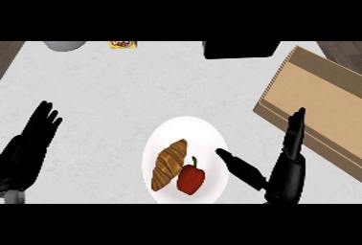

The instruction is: Pick the croissant from the plate and place it in the cardboard box

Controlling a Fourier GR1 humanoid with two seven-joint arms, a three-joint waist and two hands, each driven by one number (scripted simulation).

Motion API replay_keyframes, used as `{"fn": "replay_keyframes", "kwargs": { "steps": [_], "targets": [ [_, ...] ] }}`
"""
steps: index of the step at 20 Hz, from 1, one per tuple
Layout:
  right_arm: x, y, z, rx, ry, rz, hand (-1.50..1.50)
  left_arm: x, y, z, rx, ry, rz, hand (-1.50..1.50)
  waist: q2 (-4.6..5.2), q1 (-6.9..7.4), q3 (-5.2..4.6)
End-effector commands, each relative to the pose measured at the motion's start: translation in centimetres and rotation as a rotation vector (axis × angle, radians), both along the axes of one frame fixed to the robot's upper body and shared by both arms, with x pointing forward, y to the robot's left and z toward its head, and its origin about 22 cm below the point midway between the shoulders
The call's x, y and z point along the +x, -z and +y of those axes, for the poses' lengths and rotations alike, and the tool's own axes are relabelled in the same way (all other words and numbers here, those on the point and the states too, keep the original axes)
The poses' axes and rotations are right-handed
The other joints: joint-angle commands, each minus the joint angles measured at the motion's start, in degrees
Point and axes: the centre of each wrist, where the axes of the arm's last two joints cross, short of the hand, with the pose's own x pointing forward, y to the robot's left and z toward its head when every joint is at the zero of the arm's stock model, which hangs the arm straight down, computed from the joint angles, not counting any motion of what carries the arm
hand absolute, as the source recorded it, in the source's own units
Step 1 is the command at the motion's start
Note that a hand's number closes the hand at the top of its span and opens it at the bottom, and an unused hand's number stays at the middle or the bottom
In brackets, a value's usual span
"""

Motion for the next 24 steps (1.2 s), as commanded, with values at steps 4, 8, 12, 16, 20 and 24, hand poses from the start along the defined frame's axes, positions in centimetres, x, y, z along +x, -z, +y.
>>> {"fn": "replay_keyframes", "kwargs": {
  "steps": [4, 8, 12, 16, 20, 24],
  "targets": [
    [-5.6, 4.4, 2.2, -0.229, -0.043, 0.296, -1.50, 0.4, -0.9, 0.5, -0.007, 0.044, -0.021, 0.00, 0.86, 1.26, -0.32],
    [-6.6, 5.7, 1.6, -0.337, -0.063, 0.529, -1.50, 0.8, -1.3, 0.5, -0.010, 0.048, -0.018, 0.00, 1.48, 1.57, -0.66],
    [-6.0, 4.9, 2.4, -0.424, -0.066, 0.702, -1.50, 0.7, -1.6, 0.3, -0.010, 0.076, -0.035, 0.00, 1.47, 3.58, -0.58],
    [-5.1, 2.3, 4.9, -0.449, -0.070, 0.875, -1.50, 0.9, -1.6, -0.7, -0.016, 0.113, -0.027, 0.00, 1.50, 3.98, -0.29],
    [-4.1, -1.9, 6.9, -0.490, -0.060, 1.004, -1.50, 2.0, -1.5, -0.4, -0.025, 0.096, -0.031, 0.00, 1.66, 3.64, 0.05],
    [-3.8, -5.5, 9.2, -0.467, -0.067, 1.100, -1.50, 2.4, -1.8, 0.0, -0.029, 0.102, -0.039, 0.00, 1.55, 4.20, 0.25]
  ]
}}
